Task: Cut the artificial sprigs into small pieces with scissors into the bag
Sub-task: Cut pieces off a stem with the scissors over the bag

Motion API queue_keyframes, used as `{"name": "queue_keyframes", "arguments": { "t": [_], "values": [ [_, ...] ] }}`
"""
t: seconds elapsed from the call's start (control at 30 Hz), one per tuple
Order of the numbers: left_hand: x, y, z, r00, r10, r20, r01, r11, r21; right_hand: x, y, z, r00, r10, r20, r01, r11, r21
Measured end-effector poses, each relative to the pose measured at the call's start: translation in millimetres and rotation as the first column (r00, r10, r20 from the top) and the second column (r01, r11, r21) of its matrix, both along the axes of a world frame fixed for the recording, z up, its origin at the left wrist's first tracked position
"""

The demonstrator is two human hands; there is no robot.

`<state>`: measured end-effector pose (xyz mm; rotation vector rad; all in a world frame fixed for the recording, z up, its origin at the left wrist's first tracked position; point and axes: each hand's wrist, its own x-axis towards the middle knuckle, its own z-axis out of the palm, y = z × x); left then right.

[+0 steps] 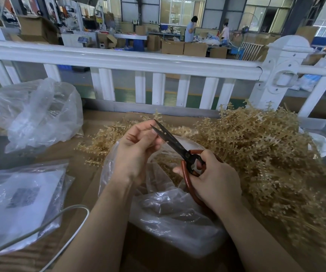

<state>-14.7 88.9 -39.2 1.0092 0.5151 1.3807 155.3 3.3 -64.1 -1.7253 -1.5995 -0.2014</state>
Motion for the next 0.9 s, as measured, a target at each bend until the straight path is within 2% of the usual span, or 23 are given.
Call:
{"name": "queue_keyframes", "arguments": {
  "t": [0.1,0.27,0.57,0.9],
  "values": [
    [0.9,0.8,1.5,0.998,0.046,0.039,-0.048,0.998,0.036,1.3,1.7,0.1,1.000,0.006,-0.008,-0.006,1.000,-0.012],
    [3.7,0.4,0.8,0.995,0.103,0.015,-0.104,0.988,0.110,3.1,3.3,-2.2,0.998,0.027,-0.058,-0.028,0.999,-0.023],
    [3.7,0.1,-1.7,0.992,0.108,-0.070,-0.084,0.957,0.277,2.2,4.1,0.8,0.997,-0.018,-0.075,0.008,0.991,-0.130],
    [4.8,-0.5,-1.5,0.989,0.114,-0.097,-0.080,0.950,0.300,0.4,4.8,0.6,0.998,-0.043,-0.051,0.036,0.989,-0.145]
  ]
}}
